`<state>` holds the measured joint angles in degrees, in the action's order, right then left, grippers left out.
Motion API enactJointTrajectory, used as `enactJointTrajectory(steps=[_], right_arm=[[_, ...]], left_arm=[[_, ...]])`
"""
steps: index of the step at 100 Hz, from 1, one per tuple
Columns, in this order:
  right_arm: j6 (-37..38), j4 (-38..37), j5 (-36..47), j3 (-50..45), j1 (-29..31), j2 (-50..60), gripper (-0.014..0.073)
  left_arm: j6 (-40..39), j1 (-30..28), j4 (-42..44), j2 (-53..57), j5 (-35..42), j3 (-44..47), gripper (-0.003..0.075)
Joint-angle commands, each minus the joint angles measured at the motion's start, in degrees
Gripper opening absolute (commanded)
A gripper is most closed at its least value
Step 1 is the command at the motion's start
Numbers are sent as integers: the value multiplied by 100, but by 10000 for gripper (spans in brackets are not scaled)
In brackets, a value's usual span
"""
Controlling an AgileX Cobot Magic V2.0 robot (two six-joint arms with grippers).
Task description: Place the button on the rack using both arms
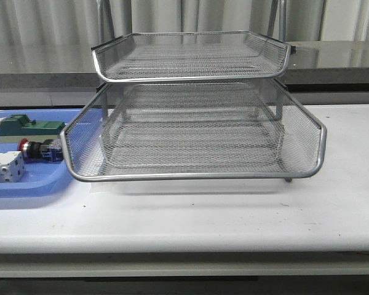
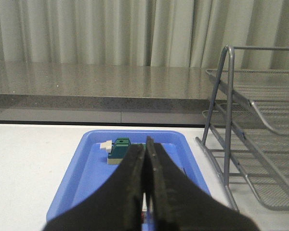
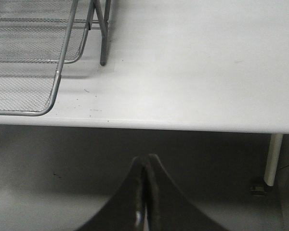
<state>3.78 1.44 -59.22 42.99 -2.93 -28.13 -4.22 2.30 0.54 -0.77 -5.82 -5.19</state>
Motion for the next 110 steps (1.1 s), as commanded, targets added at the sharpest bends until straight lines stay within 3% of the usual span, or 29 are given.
enactJointTrajectory(steps=[1,45,78,96,103,110], right_arm=[[-16,-50,303,186,3,-27,-70],[-16,-50,303,186,3,-27,-70],[-16,-44,303,186,3,-27,-70],[-16,-44,303,186,3,-27,-70],[-16,-44,303,186,3,-27,-70],[-16,-44,303,186,3,-27,-70]], left_arm=[[-70,-10,-142,-431,-16,-756,-20],[5,-10,97,-4095,-3130,-4036,-20],[22,-10,275,-6375,-4041,-5487,-20],[495,-1,175,-7097,-4171,-5951,-17],[641,-1,146,-7245,-4281,-6060,16],[872,-1,121,-7326,-4386,-6115,98]])
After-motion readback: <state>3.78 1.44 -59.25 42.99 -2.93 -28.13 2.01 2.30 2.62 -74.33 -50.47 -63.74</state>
